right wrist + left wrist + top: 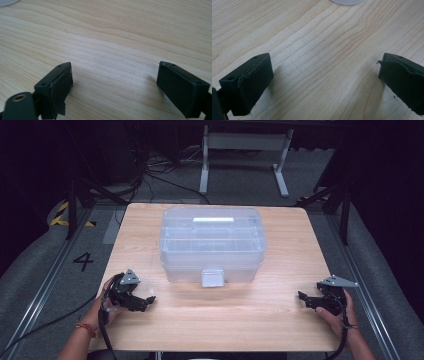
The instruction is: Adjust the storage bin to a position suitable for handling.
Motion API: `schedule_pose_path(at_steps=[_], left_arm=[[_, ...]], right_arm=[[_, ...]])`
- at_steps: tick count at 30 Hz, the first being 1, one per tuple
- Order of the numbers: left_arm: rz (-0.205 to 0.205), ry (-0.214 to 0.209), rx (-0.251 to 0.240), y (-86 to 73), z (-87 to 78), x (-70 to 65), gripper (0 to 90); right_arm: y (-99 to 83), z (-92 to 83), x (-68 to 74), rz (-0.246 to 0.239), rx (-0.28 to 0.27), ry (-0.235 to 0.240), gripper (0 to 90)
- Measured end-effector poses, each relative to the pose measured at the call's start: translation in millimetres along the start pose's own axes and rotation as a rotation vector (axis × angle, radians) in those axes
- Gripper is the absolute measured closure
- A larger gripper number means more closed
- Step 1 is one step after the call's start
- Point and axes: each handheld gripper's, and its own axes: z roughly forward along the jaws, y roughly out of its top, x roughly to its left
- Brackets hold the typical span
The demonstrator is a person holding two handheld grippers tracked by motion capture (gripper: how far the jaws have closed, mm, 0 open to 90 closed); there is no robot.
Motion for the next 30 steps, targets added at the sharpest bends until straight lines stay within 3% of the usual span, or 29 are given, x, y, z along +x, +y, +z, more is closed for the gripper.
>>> schedule_pose_path(at_steps=[15, 23, 24, 30], left_arm=[[-0.011, 0.006, -0.006, -1.2, -0.6, -1.6, 0.4], [-0.016, 0.02, -0.006, -1.7, -1.2, -2.4, 0.5], [-0.031, 0.021, -0.009, -2.3, -1.0, -3.6, 0.5], [-0.032, 0.026, -0.011, -3.0, -1.4, -3.8, 0.5]], right_arm=[[0.1, 0.1, -0.5, -0.001, 0.003, 0.001, 12.5], [0.0, -2.5, -4.2, -0.007, 0.007, 0.005, 17.9], [0.3, -2.8, -4.3, -0.008, 0.004, 0.0, 19.9], [8.0, -7.1, -3.8, -0.026, -0.037, 0.021, 21.5]])
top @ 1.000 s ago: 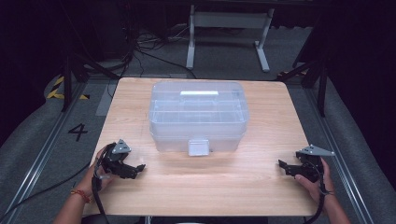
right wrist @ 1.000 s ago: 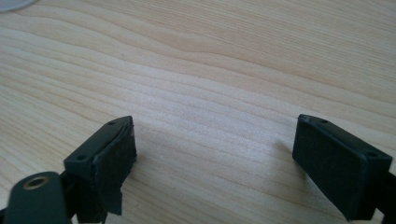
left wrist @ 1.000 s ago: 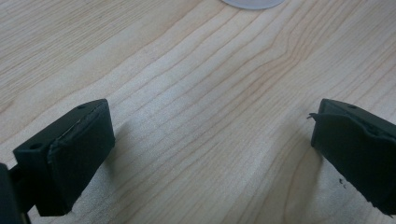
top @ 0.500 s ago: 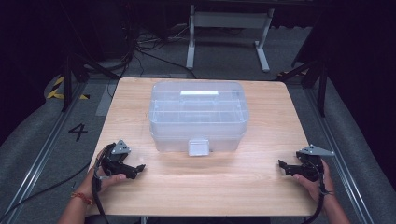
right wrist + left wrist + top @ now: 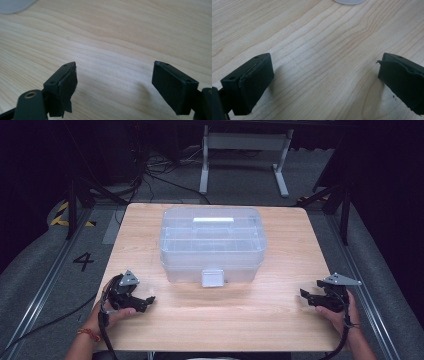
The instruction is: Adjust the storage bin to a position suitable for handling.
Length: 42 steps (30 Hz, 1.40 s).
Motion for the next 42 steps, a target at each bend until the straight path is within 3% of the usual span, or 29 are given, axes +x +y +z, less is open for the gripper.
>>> schedule_pose_path(at_steps=[11, 15, 23, 34, 42], left_arm=[[0.0, 0.0, 0.0, 0.0, 0.0, 0.0, 0.5], [-0.001, 0.0, 0.0, 0.0, 0.0, 0.0, 0.6], [0.0, 0.0, 0.0, 0.0, 0.0, 0.0, 0.6], [0.001, 0.0, 0.001, 0.0, 0.0, 0.1, 0.6], [0.001, 0.002, 0.001, 0.0, -0.1, 0.0, 0.6]], right_arm=[[24.7, -15.7, 9.5, -0.07, -0.074, 0.015, 23.6], [34.5, -22.2, 14.3, -0.097, -0.11, 0.05, 23.2], [52.0, -28.3, 19.3, -0.135, -0.131, 0.059, 24.6], [87.8, -40.9, 29.0, -0.18, -0.203, 0.082, 27.6], [113.3, -43.8, 39.3, -0.224, -0.221, 0.112, 28.6]])
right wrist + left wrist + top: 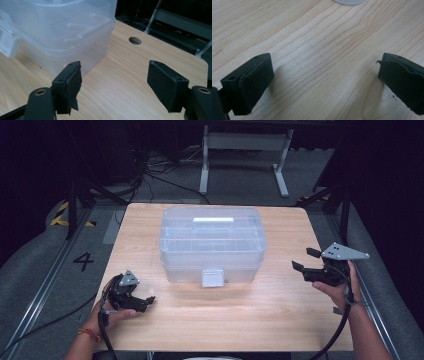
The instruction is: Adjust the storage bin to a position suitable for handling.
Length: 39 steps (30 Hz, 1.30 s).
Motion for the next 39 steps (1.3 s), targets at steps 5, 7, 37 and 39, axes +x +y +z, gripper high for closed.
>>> schedule_pose_path(at_steps=[5, 7, 37, 39], left_arm=[[-0.001, -0.001, -0.001, 0.0, 0.0, -0.1, 0.6], [0.0, -0.002, -0.001, 0.0, 0.0, 0.1, 0.6], [0.006, 0.006, -0.008, -0.2, -0.3, 0.3, 1.1], [0.003, 0.003, -0.006, -0.3, -0.4, 0.1, 1.1]], right_arm=[[22.2, 7.4, 8.9, -0.038, -0.01, 0.021, 29.7], [24.6, 8.4, 9.9, -0.036, -0.016, 0.029, 29.8], [109.1, 82.2, 55.9, -0.126, -0.029, 0.154, 34.8], [113.6, 86.4, 56.6, -0.122, -0.032, 0.169, 35.3]])
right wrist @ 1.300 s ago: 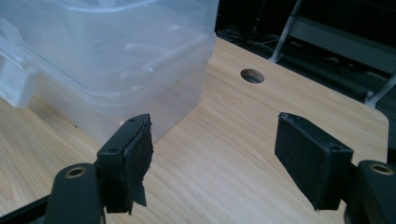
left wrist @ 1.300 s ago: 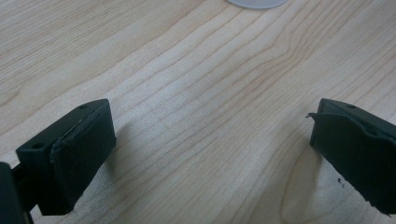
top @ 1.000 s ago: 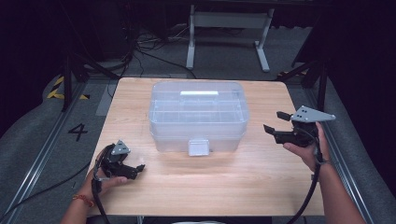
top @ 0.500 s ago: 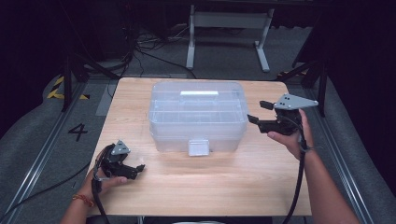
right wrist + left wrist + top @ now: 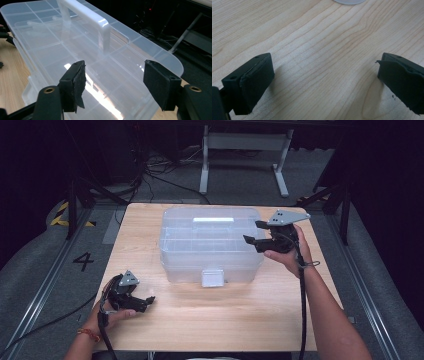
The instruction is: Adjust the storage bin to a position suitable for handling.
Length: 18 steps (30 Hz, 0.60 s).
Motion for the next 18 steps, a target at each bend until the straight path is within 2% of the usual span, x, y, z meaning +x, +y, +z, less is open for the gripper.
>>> schedule_pose_path(at_steps=[4, 5, 9, 14, 18], left_arm=[[-0.004, -0.003, 0.002, -0.1, 0.0, -0.3, 1.1], [0.005, 0.004, -0.002, 0.1, 0.1, 0.4, 1.1], [0.0, 0.0, 0.0, 0.0, 0.0, 0.0, 1.1], [-0.002, -0.001, 0.001, -0.1, -0.1, -0.2, 1.1], [-0.002, -0.001, 0.001, -0.1, 0.0, -0.2, 1.1]], right_arm=[[7.8, 9.8, -1.0, 0.002, 0.002, 0.007, 36.3], [9.4, 12.8, -1.1, -0.005, 0.005, 0.006, 36.4], [15.1, 22.3, 0.2, -0.023, 0.029, 0.007, 39.0], [22.5, 29.9, 3.3, -0.036, 0.045, 0.024, 47.9], [28.5, 35.4, 6.0, -0.043, 0.051, 0.045, 50.5]])
